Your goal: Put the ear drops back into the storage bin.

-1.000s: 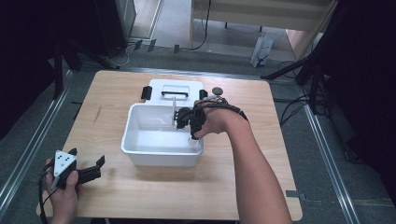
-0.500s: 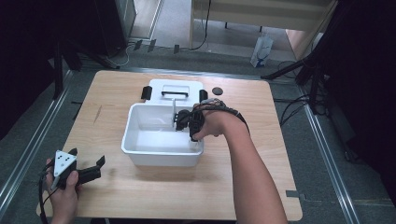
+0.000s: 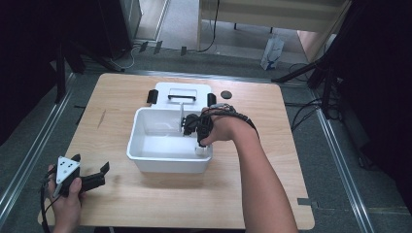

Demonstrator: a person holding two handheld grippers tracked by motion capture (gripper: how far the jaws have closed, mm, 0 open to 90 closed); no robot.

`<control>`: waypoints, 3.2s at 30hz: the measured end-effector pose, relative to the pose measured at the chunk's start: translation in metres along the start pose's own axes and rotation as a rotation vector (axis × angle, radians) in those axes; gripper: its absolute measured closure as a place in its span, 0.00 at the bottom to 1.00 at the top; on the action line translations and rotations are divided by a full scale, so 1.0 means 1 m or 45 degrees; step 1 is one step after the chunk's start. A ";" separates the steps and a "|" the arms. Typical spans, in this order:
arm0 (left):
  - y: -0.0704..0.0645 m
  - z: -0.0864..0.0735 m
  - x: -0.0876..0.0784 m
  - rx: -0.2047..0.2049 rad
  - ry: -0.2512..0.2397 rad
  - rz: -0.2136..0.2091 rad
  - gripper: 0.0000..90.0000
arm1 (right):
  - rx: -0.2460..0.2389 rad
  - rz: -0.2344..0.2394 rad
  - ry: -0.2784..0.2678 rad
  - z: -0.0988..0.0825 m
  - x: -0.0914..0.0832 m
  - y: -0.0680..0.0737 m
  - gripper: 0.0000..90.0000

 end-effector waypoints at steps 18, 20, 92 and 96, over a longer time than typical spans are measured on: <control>0.000 0.000 0.000 0.009 0.004 0.003 0.00 | 0.116 -0.159 -0.131 -0.002 -0.047 -0.002 0.00; 0.000 0.000 0.000 0.009 0.005 0.002 0.00 | 0.117 -0.168 -0.164 -0.003 -0.055 -0.003 0.00; -0.003 0.000 0.001 0.037 0.010 0.013 0.00 | 0.787 -0.358 -0.691 -0.242 0.027 0.061 0.00; -0.002 0.000 0.001 0.047 0.012 0.015 0.00 | 0.883 -0.417 -0.804 -0.255 0.036 0.068 0.00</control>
Point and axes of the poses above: each handheld gripper's, and its own axes: x roughly forward along the jaws, z roughly out of its top, y roughly to its left, the point moved 4 cm from there along x, roughly forward along the jaws, and after that the axes turned 3 degrees about -x, right-handed, at the moved point
